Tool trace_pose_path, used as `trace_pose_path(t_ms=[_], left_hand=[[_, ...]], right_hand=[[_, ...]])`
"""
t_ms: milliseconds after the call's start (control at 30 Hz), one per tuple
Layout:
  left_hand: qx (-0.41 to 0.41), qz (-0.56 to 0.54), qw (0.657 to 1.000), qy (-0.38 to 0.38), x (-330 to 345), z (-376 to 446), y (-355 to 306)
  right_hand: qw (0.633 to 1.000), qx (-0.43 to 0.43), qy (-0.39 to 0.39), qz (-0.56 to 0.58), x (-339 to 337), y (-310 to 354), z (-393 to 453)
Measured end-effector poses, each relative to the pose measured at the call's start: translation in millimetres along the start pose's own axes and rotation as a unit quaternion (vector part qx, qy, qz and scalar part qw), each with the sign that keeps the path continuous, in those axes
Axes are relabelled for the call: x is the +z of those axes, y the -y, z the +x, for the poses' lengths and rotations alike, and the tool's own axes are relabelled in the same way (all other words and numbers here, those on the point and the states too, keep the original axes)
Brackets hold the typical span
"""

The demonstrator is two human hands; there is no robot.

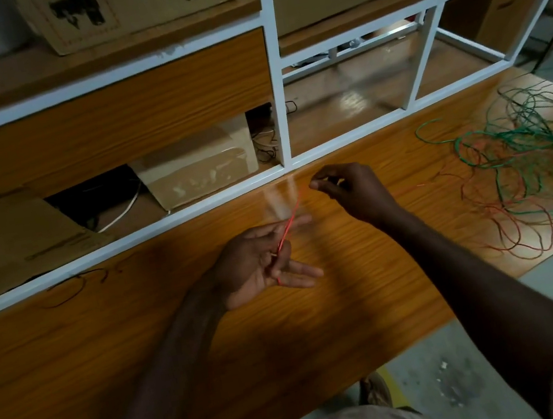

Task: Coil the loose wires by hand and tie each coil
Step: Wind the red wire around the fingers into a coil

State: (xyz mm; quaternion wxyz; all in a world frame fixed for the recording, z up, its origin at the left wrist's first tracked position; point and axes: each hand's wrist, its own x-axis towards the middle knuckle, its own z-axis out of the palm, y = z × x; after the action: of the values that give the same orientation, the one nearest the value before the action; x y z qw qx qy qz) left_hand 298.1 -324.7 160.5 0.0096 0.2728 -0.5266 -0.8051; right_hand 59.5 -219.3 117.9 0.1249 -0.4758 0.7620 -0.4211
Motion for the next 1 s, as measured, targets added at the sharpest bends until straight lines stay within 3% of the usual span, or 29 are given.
trace_pose_path(t_ms=[100,167,367,567,700,833,933,1000], left_hand=[[0.04,-0.064,0.994,0.077,2.2,-2.2,0.7],[0.059,-0.105,0.989,0.082,-2.7,3.5,2.1],[0.124,-0.191,0.973,0.035,10.9,18.6,-2.0],[0.203,-0.199,0.958,-0.045,3.4,41.4,-12.9],[0.205,-0.102,0.962,-0.151,-15.8,50.6,-18.8],[0.198,0.119,0.947,-0.222,-38.7,57.7,-6.7],[0.188,0.325,0.899,-0.227,-45.9,63.0,9.3],[0.147,0.377,0.891,-0.206,-47.5,64.8,22.0]], right_hand=[[1.0,0.01,0.015,0.009,10.5,-12.1,-8.7],[0.999,-0.001,0.04,0.023,15.6,-18.0,-17.3],[0.995,-0.003,0.087,0.04,30.5,-29.0,-39.6],[0.969,-0.019,0.242,0.05,45.5,-9.4,-68.7],[0.951,-0.034,0.293,0.096,37.8,12.2,-84.0],[0.946,-0.03,0.309,0.09,8.8,28.6,-71.9],[0.955,-0.049,0.288,0.06,-16.8,39.5,-50.9],[0.965,-0.062,0.25,0.035,-32.3,43.6,-34.7]])
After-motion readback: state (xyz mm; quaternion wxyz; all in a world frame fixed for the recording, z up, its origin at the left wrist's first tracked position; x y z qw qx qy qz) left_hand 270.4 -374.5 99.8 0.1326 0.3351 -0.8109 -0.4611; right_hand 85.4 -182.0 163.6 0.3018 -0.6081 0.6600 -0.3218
